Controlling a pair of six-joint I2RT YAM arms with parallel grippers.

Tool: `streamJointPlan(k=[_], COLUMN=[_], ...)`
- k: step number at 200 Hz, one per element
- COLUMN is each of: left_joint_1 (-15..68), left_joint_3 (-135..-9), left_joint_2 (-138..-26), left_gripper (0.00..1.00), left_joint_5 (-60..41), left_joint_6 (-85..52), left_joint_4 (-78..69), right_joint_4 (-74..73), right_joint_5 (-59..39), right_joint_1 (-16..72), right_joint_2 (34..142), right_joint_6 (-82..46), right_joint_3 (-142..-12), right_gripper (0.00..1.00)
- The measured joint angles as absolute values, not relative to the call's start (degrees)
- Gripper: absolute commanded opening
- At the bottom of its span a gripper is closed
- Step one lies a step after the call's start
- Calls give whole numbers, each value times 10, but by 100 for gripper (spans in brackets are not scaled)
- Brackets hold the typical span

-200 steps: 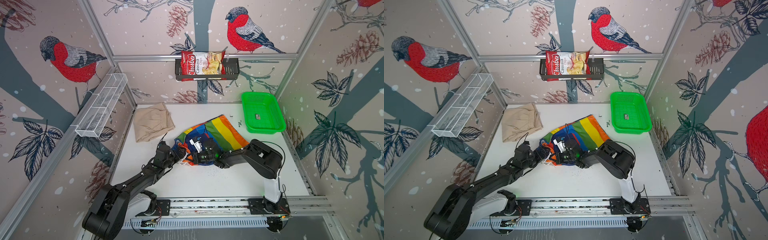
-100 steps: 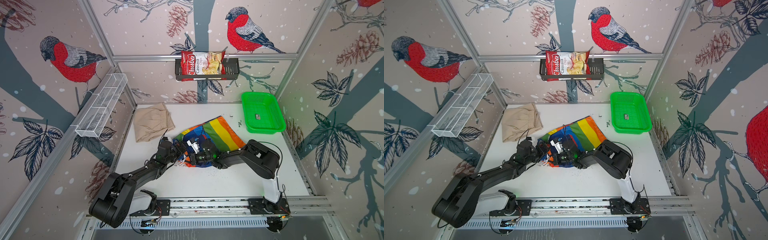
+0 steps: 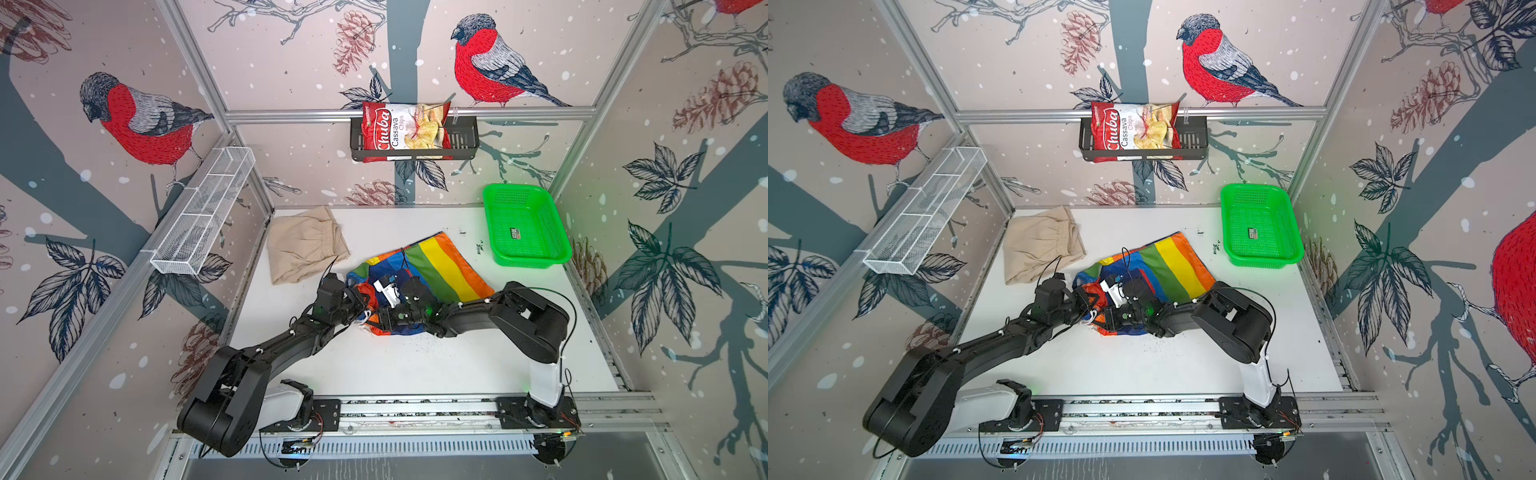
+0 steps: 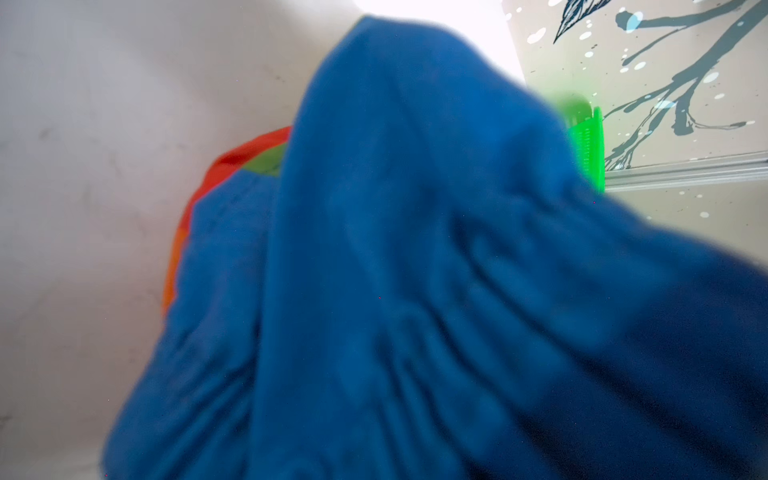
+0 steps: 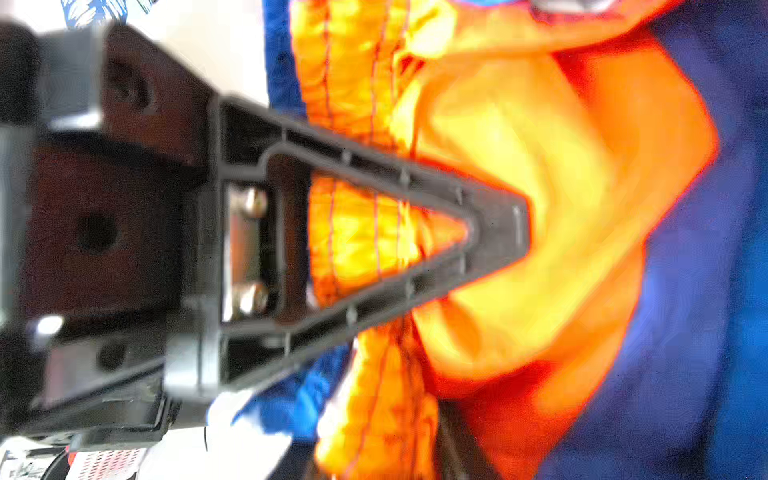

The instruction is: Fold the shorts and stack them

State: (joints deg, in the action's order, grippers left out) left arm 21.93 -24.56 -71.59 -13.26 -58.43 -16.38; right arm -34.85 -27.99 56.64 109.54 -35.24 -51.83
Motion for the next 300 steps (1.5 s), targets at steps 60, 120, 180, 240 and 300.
streamJointPlan(k=[60, 120, 180, 240, 300], left_joint_1=[182, 175, 175, 175, 177], left_joint_3=[-402, -547, -668, -733, -773], left_joint_2=[-766, -812, -832, -845, -850], left_gripper=[0, 5, 7, 7, 10], left_joint_5=[-103, -103, -88, -44, -49], left_joint_6=[-477, -383, -333, -291, -265], left_joint_4=[48, 225, 355, 442, 480], right_joint_4=[-263, -192, -219, -226, -159], right_joint_5=[-192, -134, -186, -244, -257], right_joint_1=[509, 496, 576, 508, 442], right_joint_2=[895, 996, 1129, 1028, 1115], right_joint_6=[-271, -268, -270, -268, -253], right_joint_3=[-453, -439, -547, -543, -648], right_gripper=[17, 0, 0, 1, 1])
